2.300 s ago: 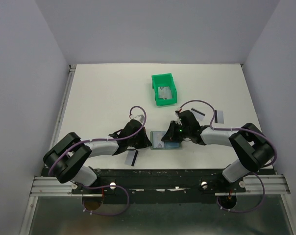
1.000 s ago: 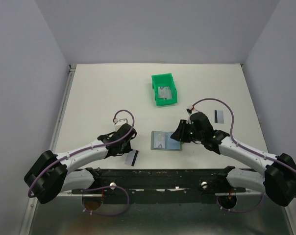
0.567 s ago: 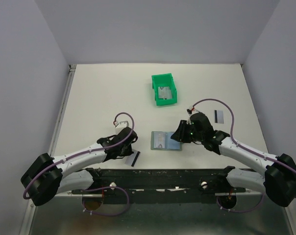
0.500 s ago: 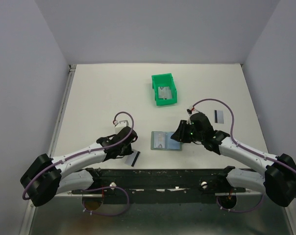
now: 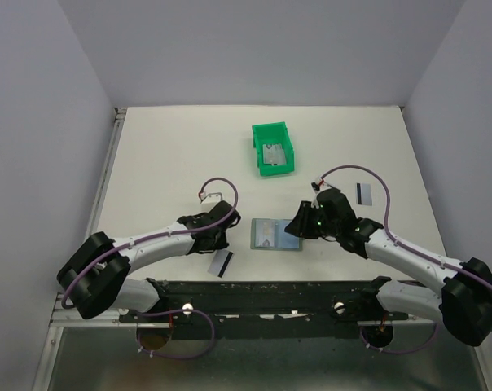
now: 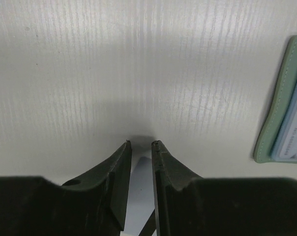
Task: Put the credit cards into the card holder
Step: Move the credit card to the corner of the board.
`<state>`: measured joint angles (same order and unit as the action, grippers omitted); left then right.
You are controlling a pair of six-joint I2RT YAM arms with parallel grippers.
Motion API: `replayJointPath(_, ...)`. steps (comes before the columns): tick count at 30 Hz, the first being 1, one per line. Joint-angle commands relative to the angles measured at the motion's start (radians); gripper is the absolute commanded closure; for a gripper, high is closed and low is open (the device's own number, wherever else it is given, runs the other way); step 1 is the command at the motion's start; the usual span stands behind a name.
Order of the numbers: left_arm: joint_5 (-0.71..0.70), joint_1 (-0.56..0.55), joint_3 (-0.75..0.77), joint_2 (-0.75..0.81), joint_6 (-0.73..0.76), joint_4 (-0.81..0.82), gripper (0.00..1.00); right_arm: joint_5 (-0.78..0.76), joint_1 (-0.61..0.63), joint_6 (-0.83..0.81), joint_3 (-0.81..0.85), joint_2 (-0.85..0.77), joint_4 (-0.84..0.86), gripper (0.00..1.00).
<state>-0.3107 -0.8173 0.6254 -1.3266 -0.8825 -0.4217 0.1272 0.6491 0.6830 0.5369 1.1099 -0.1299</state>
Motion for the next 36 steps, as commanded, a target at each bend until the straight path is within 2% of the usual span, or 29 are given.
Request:
replayJointPath(1, -0.011, -0.003, -0.019, -0.019, 0.008, 0.012, 0.64, 0.0, 0.007, 0.003, -0.021, -0.013, -0.028, 0.59)
replayJointPath(6, 0.005, -0.052, -0.036, -0.013, -0.029, 0.008, 0.67, 0.003, 0.007, 0.003, -0.025, -0.005, -0.02, 0.6)
replayJointPath(12, -0.001, -0.141, -0.059, 0.015, -0.14, -0.055, 0.71, 0.005, 0.007, 0.006, -0.028, -0.005, -0.016, 0.59)
replayJointPath(36, 0.015, -0.18, -0.154, 0.162, -0.246, -0.108, 0.75, 0.006, 0.007, 0.02, -0.037, -0.028, -0.019, 0.59)
